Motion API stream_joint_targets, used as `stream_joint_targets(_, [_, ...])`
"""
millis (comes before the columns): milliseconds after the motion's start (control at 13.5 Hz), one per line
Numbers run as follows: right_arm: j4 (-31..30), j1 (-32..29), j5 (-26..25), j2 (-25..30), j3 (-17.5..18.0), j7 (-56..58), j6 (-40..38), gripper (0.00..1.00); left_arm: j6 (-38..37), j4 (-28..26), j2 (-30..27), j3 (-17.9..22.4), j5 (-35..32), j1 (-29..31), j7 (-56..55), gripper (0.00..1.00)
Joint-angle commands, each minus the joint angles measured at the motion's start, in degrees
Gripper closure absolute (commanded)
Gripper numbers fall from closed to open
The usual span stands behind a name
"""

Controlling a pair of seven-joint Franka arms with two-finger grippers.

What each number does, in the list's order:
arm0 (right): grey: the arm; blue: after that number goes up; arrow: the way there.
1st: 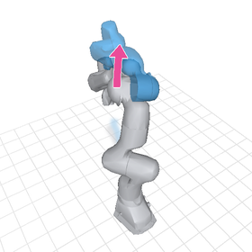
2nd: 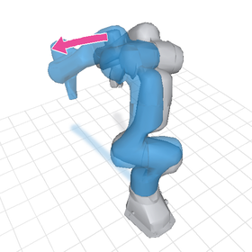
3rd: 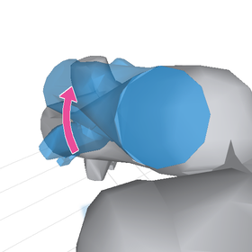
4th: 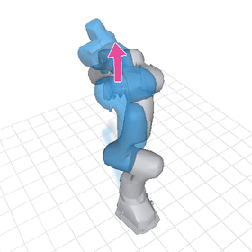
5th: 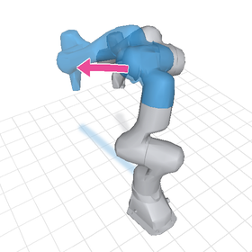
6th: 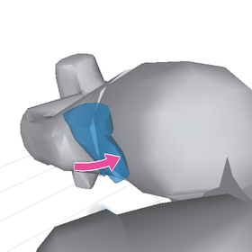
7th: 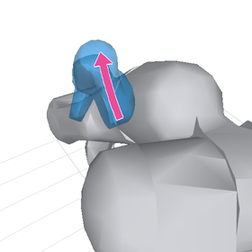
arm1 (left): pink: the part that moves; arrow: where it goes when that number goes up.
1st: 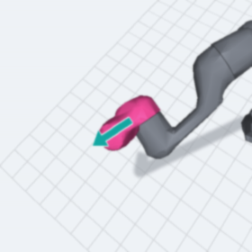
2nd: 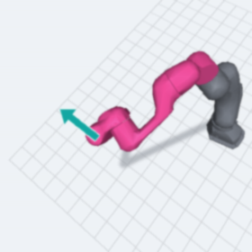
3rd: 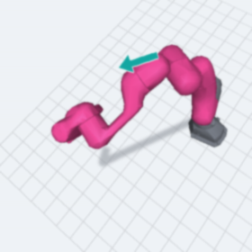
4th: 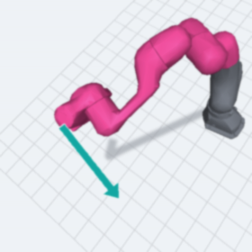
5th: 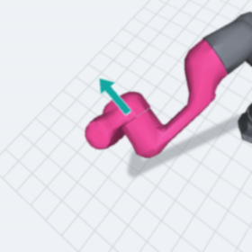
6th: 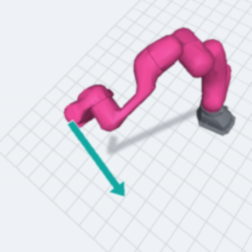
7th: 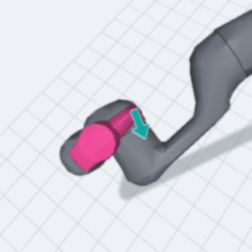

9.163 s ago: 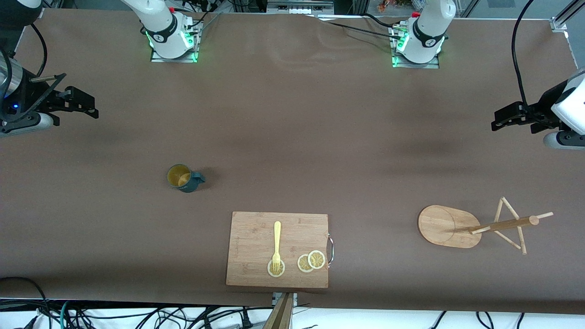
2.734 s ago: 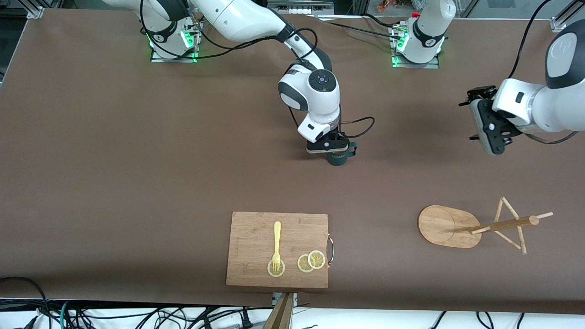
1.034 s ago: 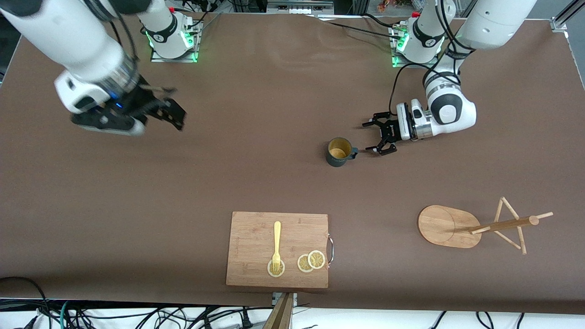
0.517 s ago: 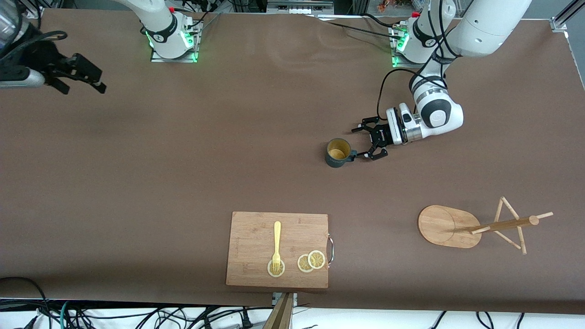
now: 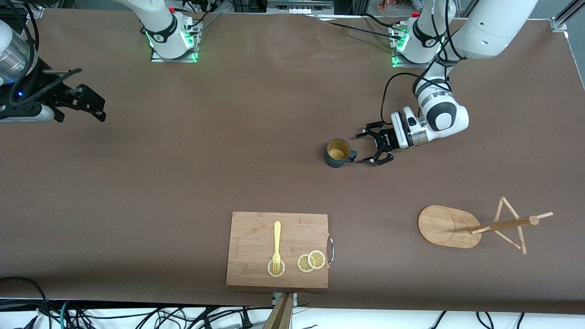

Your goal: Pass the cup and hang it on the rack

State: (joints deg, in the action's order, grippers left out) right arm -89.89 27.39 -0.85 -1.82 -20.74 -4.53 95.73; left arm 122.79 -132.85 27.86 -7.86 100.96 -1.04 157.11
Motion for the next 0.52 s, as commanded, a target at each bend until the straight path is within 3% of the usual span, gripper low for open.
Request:
stream_joint_targets(0, [2.35, -0.05, -0.03, -0.82, -0.09, 1.72, -2.21, 0.0, -0.01, 3.64, 2.01, -0.4, -1.72, 1.83, 6.28, 0.0])
stream_joint_targets(148, [1.65, -2.32, -0.12, -0.64, 0.78, 4.34, -3.87, 0.0, 0.34, 7.06, 5.34, -0.4, -1.91, 1.05, 6.28, 0.0])
stream_joint_targets(222, [1.64, -7.47, -0.12, -0.38, 4.88, 6.36, -5.79, 0.0, 0.34, 8.47, 6.75, -0.49, -1.9, 0.43, 6.28, 0.0])
stream_joint_targets(369, [1.64, -20.47, -0.12, 0.23, 16.64, 7.96, -8.0, 0.0, 0.25, 8.75, 7.82, -0.57, -1.9, -0.36, 6.28, 0.0])
stream_joint_targets(443, [1.38, -22.44, -0.03, 0.93, 17.83, 7.96, -8.71, 0.0, 0.25, 8.75, 8.17, -0.66, -1.9, -1.32, 6.63, 0.0])
